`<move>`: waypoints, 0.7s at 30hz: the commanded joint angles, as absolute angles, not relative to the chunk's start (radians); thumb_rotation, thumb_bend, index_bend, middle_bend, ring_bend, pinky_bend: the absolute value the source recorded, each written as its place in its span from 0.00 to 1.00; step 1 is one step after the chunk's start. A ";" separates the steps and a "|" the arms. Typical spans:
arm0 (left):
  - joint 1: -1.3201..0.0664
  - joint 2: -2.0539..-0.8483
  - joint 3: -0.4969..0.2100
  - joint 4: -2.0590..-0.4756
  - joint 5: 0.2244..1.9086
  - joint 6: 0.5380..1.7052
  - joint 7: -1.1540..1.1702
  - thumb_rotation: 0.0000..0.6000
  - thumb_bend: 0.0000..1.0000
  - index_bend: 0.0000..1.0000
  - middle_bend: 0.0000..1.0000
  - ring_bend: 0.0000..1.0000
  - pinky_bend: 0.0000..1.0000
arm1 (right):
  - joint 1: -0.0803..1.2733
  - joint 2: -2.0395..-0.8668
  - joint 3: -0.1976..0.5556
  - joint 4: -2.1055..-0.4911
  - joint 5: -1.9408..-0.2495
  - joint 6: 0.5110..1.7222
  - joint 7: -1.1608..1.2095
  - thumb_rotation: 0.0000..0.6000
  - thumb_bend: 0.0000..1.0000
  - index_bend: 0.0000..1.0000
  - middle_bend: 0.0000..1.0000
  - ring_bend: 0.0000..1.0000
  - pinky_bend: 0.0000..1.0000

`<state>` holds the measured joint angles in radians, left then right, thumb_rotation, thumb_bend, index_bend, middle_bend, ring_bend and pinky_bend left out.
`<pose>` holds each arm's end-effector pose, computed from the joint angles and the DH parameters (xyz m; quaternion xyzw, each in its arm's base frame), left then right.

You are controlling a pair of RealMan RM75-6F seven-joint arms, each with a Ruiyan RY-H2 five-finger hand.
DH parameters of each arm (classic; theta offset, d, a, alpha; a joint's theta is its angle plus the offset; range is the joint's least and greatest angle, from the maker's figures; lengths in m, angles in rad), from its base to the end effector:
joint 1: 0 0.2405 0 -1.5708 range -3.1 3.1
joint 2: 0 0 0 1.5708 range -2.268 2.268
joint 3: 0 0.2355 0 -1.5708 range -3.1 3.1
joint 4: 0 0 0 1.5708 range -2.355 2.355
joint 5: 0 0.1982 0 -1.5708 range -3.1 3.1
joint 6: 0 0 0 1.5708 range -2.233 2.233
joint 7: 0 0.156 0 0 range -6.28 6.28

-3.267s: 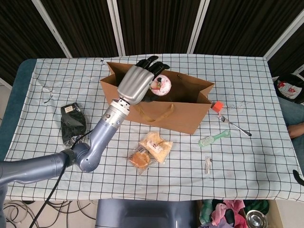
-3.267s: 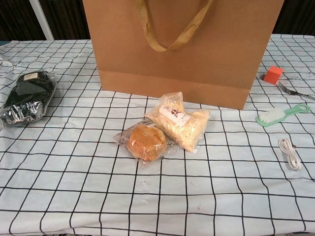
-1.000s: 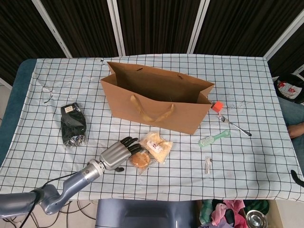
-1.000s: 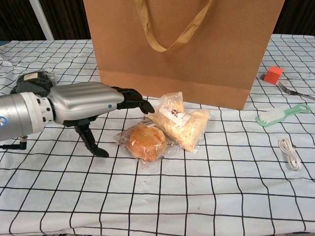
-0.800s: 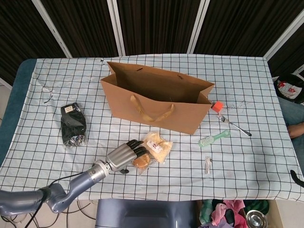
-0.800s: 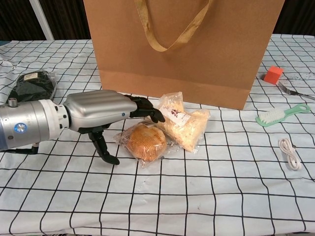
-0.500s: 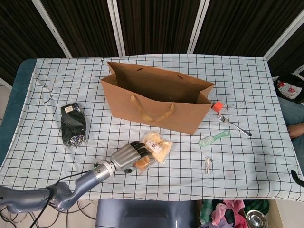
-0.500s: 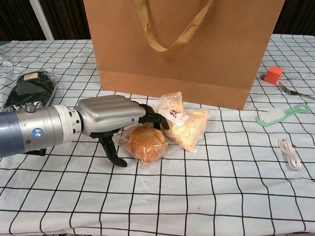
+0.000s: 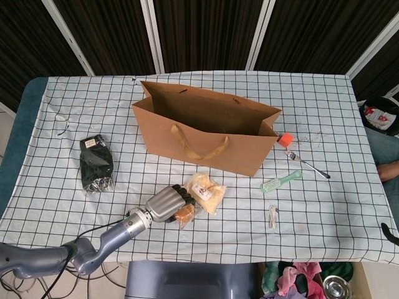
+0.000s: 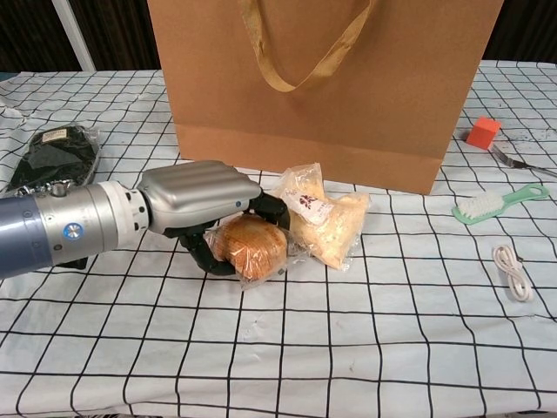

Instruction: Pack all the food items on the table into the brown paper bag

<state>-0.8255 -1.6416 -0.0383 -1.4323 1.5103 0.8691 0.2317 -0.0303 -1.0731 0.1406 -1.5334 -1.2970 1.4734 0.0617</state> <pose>-0.0825 0.2813 -0.0691 -0.8642 -0.2427 -0.3668 0.2445 -0.3461 -0.1673 0.2110 0.4917 -0.4148 0.3322 0.6898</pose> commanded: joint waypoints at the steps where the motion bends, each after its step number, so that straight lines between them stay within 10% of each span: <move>1: -0.811 -1.607 -0.043 -1.469 1.530 0.916 0.219 1.00 0.34 0.35 0.44 0.27 0.31 | -0.030 -1.073 0.140 -1.534 -1.298 1.473 0.061 1.00 0.23 0.01 0.10 0.18 0.19; 12: -0.771 -1.430 -0.093 -1.670 1.587 1.075 0.203 1.00 0.34 0.35 0.44 0.27 0.31 | -0.032 -1.072 0.139 -1.543 -1.301 1.481 0.054 1.00 0.23 0.01 0.10 0.19 0.19; 21: -0.780 -1.259 -0.284 -1.888 1.610 1.228 0.259 1.00 0.34 0.35 0.43 0.27 0.31 | -0.029 -1.076 0.137 -1.543 -1.301 1.476 0.048 1.00 0.23 0.01 0.10 0.19 0.19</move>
<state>-0.7730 -1.3133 -0.2145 -1.8258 1.6090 1.1847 0.2334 -0.0294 -1.0760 0.1370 -1.5434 -1.3010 1.4754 0.0482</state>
